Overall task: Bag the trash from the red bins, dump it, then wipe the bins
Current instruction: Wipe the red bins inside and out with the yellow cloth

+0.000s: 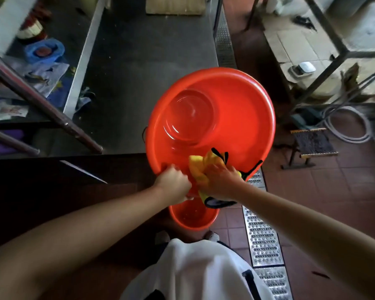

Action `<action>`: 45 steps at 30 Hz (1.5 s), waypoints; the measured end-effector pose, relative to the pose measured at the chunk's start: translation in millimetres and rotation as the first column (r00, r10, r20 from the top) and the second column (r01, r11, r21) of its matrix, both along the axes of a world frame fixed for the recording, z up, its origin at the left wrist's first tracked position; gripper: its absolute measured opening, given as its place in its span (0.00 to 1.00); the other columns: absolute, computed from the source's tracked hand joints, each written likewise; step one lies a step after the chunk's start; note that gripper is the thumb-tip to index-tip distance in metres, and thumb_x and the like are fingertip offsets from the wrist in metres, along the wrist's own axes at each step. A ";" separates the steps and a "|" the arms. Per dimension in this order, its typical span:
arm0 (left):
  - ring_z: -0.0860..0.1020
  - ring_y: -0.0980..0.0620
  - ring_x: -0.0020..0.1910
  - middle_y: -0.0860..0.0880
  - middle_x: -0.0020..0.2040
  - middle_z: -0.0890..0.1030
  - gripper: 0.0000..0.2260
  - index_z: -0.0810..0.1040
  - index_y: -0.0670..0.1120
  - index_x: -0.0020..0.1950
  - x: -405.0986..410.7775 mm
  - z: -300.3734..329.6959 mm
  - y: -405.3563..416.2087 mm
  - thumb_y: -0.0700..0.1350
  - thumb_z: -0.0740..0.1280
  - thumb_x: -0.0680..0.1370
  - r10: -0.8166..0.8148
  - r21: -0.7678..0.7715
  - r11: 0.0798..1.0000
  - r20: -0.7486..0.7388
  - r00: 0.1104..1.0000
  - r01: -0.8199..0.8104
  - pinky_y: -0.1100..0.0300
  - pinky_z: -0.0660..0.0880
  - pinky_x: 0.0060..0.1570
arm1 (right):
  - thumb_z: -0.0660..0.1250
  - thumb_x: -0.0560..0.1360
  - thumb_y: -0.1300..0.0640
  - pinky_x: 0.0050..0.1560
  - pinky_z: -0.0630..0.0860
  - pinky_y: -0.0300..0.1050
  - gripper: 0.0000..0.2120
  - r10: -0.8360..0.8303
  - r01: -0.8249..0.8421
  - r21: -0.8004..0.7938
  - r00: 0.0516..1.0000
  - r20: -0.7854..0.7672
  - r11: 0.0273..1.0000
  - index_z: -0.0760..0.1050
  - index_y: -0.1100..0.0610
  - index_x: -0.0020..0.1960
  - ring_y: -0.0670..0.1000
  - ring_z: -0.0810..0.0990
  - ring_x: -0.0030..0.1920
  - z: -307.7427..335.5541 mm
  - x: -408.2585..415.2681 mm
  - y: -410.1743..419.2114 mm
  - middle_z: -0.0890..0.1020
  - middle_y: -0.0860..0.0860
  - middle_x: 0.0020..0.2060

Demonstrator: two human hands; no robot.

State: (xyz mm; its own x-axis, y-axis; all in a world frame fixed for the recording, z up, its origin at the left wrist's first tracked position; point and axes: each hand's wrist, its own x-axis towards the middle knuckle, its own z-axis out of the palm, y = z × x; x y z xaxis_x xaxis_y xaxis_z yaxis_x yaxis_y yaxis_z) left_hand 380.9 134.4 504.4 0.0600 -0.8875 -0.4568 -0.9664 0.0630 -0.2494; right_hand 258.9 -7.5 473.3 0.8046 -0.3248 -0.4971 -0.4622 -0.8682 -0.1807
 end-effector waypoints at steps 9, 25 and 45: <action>0.81 0.45 0.47 0.48 0.46 0.83 0.24 0.82 0.47 0.49 18.2 18.3 -3.8 0.66 0.61 0.76 -0.111 0.003 0.994 0.061 0.992 0.111 0.52 0.68 0.49 | 0.67 0.66 0.27 0.70 0.61 0.62 0.52 0.113 -0.117 -0.126 0.993 -0.040 0.985 0.47 0.43 0.81 0.55 0.60 0.77 2.6 -10.7 19.8 0.62 0.47 0.78; 0.58 0.30 0.75 0.34 0.76 0.60 0.43 0.58 0.41 0.78 57.1 40.9 2.8 0.69 0.61 0.75 0.024 0.126 0.990 0.324 0.946 -0.069 0.29 0.48 0.71 | 0.76 0.60 0.51 0.45 0.78 0.56 0.25 0.448 -0.371 -0.556 0.894 0.003 0.744 0.83 0.50 0.57 0.58 0.83 0.50 32.4 -21.8 -10.9 0.84 0.49 0.48; 0.69 0.30 0.68 0.26 0.67 0.69 0.39 0.72 0.33 0.67 5.4 -31.4 0.6 0.69 0.58 0.77 0.162 -0.112 0.980 -0.009 0.987 -0.162 0.38 0.61 0.69 | 0.49 0.78 0.31 0.71 0.46 0.73 0.30 0.095 -0.092 -0.194 0.995 0.010 0.977 0.54 0.36 0.78 0.56 0.54 0.78 -13.0 6.9 7.3 0.58 0.46 0.79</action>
State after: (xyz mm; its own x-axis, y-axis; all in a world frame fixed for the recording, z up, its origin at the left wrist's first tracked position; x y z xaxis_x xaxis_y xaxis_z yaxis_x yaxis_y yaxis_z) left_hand 386.4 135.0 473.0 0.2072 -0.9115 -0.3553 -0.9614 -0.1225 -0.2464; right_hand 265.8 -0.2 460.3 0.8447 -0.3362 -0.4165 -0.3753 -0.9268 -0.0130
